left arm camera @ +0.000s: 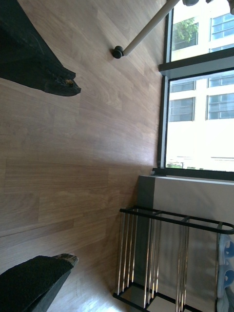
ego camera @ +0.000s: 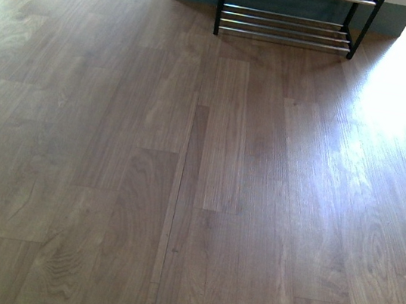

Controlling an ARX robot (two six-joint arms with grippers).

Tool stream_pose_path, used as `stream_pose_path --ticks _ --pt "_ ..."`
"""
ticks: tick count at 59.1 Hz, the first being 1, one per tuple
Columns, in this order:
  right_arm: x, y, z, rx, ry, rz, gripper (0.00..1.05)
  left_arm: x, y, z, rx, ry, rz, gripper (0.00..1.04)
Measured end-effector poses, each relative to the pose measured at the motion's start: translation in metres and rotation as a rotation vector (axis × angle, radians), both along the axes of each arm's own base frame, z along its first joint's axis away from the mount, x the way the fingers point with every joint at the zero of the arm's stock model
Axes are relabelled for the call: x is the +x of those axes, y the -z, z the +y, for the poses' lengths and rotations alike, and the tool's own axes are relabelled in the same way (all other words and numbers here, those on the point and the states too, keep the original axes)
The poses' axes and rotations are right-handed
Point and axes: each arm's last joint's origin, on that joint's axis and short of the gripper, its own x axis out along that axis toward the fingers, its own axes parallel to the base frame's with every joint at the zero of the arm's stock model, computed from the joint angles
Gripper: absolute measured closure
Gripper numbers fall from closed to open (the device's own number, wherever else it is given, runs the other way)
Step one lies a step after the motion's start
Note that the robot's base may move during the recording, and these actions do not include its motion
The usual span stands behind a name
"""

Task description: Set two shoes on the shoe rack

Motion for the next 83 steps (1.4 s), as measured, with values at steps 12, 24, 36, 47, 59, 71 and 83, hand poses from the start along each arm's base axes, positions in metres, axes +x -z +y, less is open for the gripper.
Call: stream_pose_path --ticks 12,24,36,47,59,71,83 --pt "0.0000 -0.0001 0.0001 0.000 -0.004 -0.001 0.09 0.0000 0.0000 0.0001 0.000 -0.003 0.000 0.09" --pt "0.0000 0.0000 -0.0001 0.000 0.003 0.000 0.09 0.0000 0.0000 0.0000 0.001 0.001 0.000 0.09" --pt "0.0000 0.0000 0.0000 0.000 0.002 0.000 0.09 0.0000 0.0000 0.0000 0.001 0.000 0.000 0.09" --pt "0.0000 0.0000 0.0000 0.000 0.000 0.000 0.09 0.0000 0.0000 0.0000 0.001 0.000 0.000 0.09" --pt "0.0000 0.0000 0.0000 0.000 0.000 0.000 0.09 0.0000 0.0000 0.0000 0.001 0.000 0.000 0.09" --pt "0.0000 0.0000 0.0000 0.000 0.000 0.000 0.09 0.0000 0.0000 0.0000 0.001 0.000 0.000 0.09" --pt "0.0000 0.0000 0.0000 0.000 0.000 0.000 0.09 0.0000 0.0000 0.0000 0.001 0.000 0.000 0.09"
